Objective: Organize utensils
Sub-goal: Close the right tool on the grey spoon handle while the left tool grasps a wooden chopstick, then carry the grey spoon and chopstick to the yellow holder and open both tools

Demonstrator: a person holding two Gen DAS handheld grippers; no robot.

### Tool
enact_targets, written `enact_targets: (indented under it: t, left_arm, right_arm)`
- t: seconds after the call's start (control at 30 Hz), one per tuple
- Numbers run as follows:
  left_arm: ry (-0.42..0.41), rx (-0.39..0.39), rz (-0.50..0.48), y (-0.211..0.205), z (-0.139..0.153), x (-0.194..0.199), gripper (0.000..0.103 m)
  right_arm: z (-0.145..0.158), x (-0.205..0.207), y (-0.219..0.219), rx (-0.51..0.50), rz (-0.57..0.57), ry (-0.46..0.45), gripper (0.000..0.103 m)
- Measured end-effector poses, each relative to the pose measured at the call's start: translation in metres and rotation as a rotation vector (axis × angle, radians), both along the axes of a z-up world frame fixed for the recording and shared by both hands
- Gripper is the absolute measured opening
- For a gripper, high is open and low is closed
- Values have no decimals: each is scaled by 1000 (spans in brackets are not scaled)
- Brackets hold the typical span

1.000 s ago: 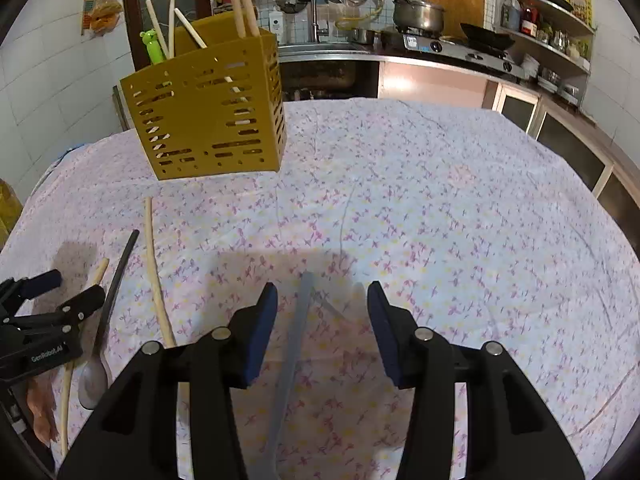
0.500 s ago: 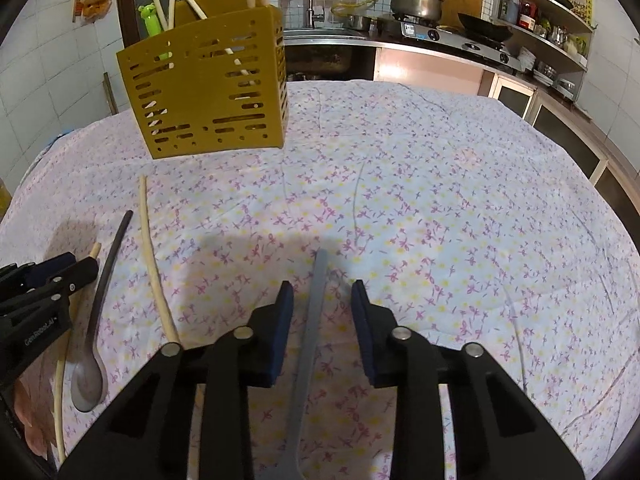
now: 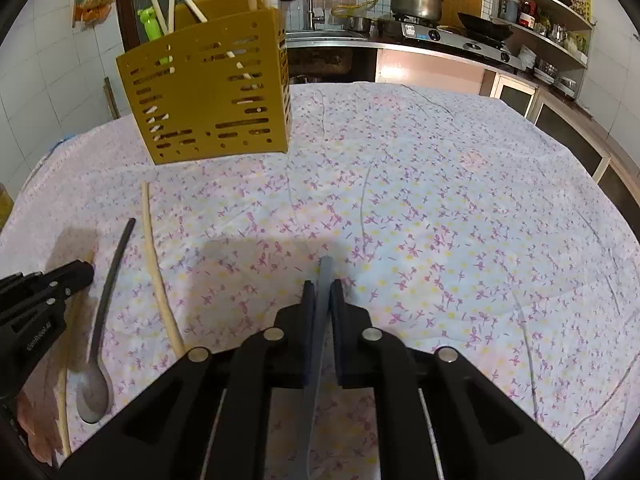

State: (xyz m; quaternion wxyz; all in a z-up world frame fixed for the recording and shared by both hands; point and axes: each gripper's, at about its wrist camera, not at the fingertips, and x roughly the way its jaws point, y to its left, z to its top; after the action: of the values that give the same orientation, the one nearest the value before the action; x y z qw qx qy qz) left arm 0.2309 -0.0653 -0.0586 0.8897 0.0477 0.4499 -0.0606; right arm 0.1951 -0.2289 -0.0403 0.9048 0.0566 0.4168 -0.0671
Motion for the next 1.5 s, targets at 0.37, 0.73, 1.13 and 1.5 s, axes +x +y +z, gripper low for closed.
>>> enact_targets:
  t: [0.37, 0.73, 1.13, 1.5]
  left_arm:
    - [-147, -24, 16, 11, 32, -17, 5]
    - [-395, -86, 38, 25, 94, -56, 5]
    - [-505, -116, 15, 35, 114, -81, 5]
    - [-651, -114, -32, 21, 157, -70, 5]
  right_arm:
    - [33, -22, -3, 53, 28, -200, 7]
    - [73, -57, 16, -18, 88, -525, 7]
    - [80, -65, 20, -34, 100, -568, 7]
    - [118, -62, 22, -33, 109, -659, 7]
